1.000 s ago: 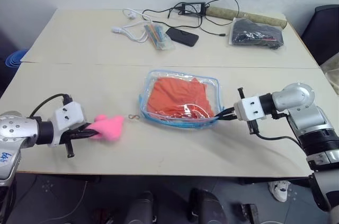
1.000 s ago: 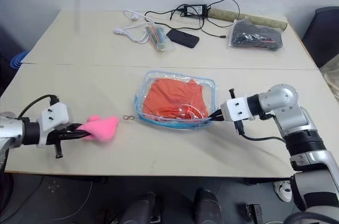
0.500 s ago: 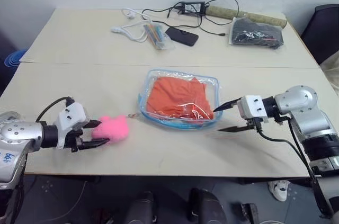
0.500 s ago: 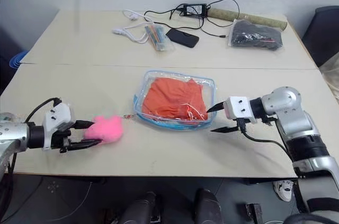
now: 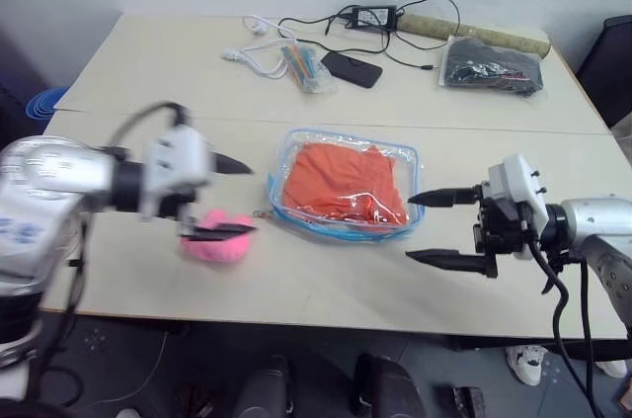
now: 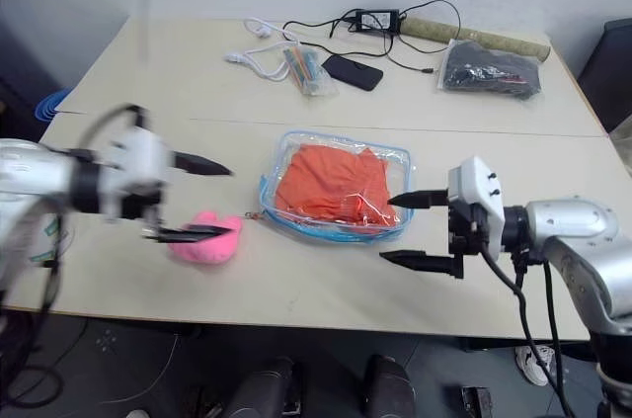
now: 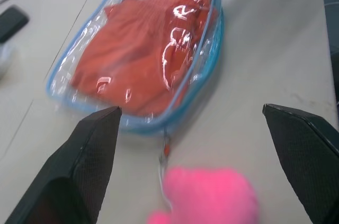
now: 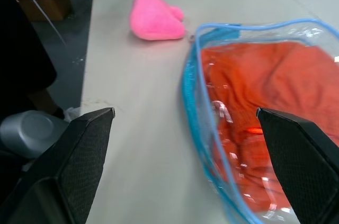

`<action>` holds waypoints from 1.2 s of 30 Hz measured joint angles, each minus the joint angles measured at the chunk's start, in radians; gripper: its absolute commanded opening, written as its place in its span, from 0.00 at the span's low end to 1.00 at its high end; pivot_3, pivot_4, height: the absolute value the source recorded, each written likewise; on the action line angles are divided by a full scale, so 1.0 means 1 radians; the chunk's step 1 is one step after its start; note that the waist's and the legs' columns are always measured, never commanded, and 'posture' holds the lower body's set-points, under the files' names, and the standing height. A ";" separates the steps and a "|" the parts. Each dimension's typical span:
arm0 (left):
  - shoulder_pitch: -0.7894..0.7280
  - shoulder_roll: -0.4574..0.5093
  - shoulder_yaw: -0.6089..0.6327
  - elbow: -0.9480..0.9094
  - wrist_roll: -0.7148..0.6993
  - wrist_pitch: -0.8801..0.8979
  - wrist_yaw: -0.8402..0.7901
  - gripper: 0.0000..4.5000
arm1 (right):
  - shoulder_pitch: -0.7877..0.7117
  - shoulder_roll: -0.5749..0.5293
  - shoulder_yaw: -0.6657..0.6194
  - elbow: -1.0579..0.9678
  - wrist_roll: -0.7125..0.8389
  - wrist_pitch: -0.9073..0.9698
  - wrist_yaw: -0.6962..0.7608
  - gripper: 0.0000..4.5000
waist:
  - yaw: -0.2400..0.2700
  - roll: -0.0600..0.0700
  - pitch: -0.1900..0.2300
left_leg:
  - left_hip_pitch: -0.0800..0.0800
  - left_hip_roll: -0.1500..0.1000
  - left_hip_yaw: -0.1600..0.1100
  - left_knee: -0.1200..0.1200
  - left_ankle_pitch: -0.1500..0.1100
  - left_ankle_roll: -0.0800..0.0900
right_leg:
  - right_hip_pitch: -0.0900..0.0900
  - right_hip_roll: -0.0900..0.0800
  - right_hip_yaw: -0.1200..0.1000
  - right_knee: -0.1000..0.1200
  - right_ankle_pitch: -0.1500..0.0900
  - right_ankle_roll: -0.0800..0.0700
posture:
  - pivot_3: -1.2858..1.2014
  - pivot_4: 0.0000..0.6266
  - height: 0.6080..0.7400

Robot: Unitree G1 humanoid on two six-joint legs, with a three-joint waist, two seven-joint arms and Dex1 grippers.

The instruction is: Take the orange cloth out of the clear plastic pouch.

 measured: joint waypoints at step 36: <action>-0.069 -0.382 -0.074 0.288 0.157 -0.118 0.132 0.03 | 0.037 0.099 0.141 -0.070 -0.202 -0.154 -0.142 0.34 | -0.010 -0.002 0.000 | -0.002 0.004 -0.004 0.004 -0.001 0.002 | 0.001 0.000 -0.002 0.000 0.000 0.001 | 0.52 0.24 1.00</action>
